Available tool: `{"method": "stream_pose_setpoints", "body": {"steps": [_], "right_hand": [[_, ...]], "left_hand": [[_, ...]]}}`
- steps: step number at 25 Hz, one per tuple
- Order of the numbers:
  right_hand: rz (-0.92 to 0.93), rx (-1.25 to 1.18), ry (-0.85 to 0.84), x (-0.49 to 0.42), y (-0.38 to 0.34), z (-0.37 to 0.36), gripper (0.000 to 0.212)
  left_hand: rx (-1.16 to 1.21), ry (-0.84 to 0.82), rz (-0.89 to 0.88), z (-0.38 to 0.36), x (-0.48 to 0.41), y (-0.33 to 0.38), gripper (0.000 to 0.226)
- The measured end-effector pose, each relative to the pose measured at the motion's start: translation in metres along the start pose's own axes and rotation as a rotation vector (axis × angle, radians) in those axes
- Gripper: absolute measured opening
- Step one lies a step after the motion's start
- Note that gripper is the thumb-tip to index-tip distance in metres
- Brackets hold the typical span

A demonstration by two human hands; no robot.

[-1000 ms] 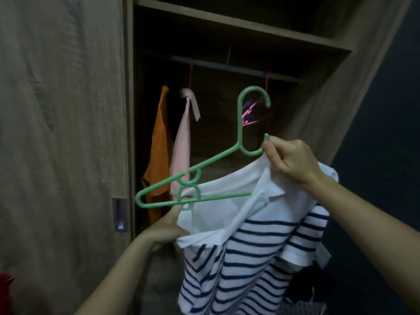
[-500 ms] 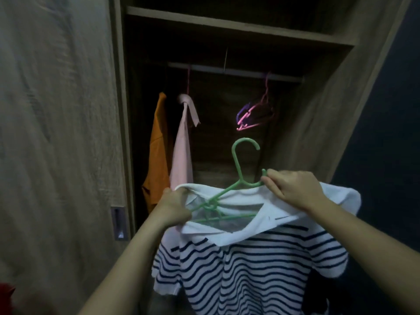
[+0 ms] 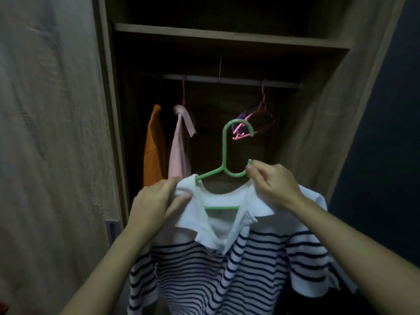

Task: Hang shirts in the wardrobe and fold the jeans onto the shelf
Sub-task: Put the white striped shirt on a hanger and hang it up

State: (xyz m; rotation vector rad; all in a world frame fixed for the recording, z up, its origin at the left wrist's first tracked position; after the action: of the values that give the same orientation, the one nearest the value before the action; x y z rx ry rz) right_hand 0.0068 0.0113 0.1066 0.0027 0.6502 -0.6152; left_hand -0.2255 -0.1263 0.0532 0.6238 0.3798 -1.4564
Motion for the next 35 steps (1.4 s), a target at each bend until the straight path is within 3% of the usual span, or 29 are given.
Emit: {"method": "stream_pose_setpoints", "body": {"steps": [2, 5, 6, 9, 11, 12, 14, 19, 23, 25, 27, 30, 35], "right_hand": [[0.037, 0.056, -0.050, -0.006, -0.012, -0.008, 0.041], [0.034, 0.159, -0.117, -0.010, -0.004, -0.019, 0.058], [-0.016, 0.058, -0.088, -0.006, 0.010, -0.019, 0.063], [-0.346, -0.569, 0.130, 0.027, 0.058, -0.032, 0.071], [-0.465, -0.716, 0.049, 0.048, 0.070, -0.052, 0.051], [-0.453, -0.716, -0.023, 0.052, 0.069, -0.061, 0.037], [-0.380, -0.712, -0.044, 0.049, 0.066, -0.066, 0.034], [-0.387, -0.690, 0.158, 0.017, 0.081, -0.040, 0.032], [-0.473, -0.433, 0.092, 0.004, 0.103, -0.034, 0.008], [-0.349, -0.387, 0.048, -0.010, 0.094, -0.028, 0.014], [-0.165, -0.283, -0.130, -0.026, 0.069, -0.023, 0.028], [0.015, -0.178, -0.371, -0.033, 0.036, -0.026, 0.029], [0.072, -0.192, -0.309, -0.032, 0.025, -0.021, 0.037]], "left_hand": [[0.003, -0.022, -0.054, 0.001, -0.003, -0.013, 0.046], [0.084, 0.017, -0.056, 0.005, -0.001, -0.038, 0.051], [0.112, 0.032, -0.037, 0.008, 0.000, -0.047, 0.050], [0.184, 0.104, 0.050, 0.027, 0.003, -0.071, 0.031], [0.224, 0.137, 0.084, 0.041, 0.004, -0.085, 0.023], [0.226, 0.134, 0.102, 0.046, 0.004, -0.091, 0.020], [0.200, 0.113, 0.141, 0.052, 0.005, -0.105, 0.019], [0.103, 0.061, 0.242, 0.051, 0.020, -0.133, 0.044], [0.283, 0.092, 0.282, 0.052, 0.031, -0.136, 0.026], [0.308, 0.103, 0.298, 0.051, 0.030, -0.131, 0.021], [0.314, 0.097, 0.262, 0.051, 0.024, -0.122, 0.020], [0.320, 0.079, 0.159, 0.058, 0.010, -0.099, 0.017], [0.369, 0.029, 0.052, 0.075, -0.011, -0.078, 0.014]]}}
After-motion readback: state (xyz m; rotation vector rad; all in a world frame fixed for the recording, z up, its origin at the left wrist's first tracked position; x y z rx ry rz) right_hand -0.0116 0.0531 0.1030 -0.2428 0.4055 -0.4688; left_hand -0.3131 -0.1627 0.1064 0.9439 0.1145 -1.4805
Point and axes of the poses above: each hand's wrist, its own x-axis away from the middle knuckle, its own z-axis out of the back of the hand, y = z × x, the point moved 4 cm from there along -x, towards the middle knuckle, and after that the axes turned 9 degrees about -y, right-handed, at the moved point
